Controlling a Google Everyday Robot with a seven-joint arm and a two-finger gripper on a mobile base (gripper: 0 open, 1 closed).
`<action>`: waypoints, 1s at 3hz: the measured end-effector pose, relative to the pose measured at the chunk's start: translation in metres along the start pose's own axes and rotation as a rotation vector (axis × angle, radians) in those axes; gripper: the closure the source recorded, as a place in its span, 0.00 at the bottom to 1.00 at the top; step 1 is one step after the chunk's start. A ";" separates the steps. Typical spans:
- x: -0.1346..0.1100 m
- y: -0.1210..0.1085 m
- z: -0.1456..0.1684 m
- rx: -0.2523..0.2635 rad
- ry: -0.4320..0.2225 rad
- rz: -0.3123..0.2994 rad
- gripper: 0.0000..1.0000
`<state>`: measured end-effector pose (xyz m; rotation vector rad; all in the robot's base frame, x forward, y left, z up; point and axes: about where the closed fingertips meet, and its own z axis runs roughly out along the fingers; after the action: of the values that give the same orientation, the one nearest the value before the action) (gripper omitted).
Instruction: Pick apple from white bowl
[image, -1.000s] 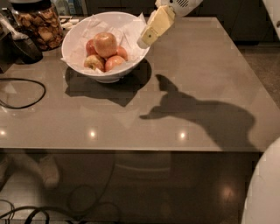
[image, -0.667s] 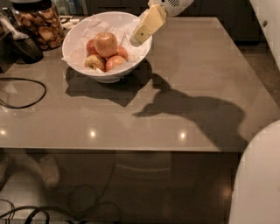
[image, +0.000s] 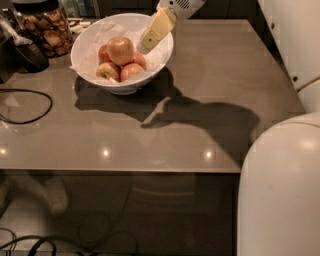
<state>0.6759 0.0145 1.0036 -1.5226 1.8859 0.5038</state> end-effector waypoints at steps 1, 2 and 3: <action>-0.002 -0.001 0.008 0.010 -0.019 -0.007 0.00; -0.012 -0.007 0.041 -0.015 -0.051 0.006 0.00; -0.017 -0.008 0.050 -0.027 -0.057 0.010 0.00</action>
Offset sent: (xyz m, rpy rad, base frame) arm 0.0237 0.0352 -0.0219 0.0784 -0.0063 0.0035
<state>0.6980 0.0573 0.9800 -1.5013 1.8510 0.5727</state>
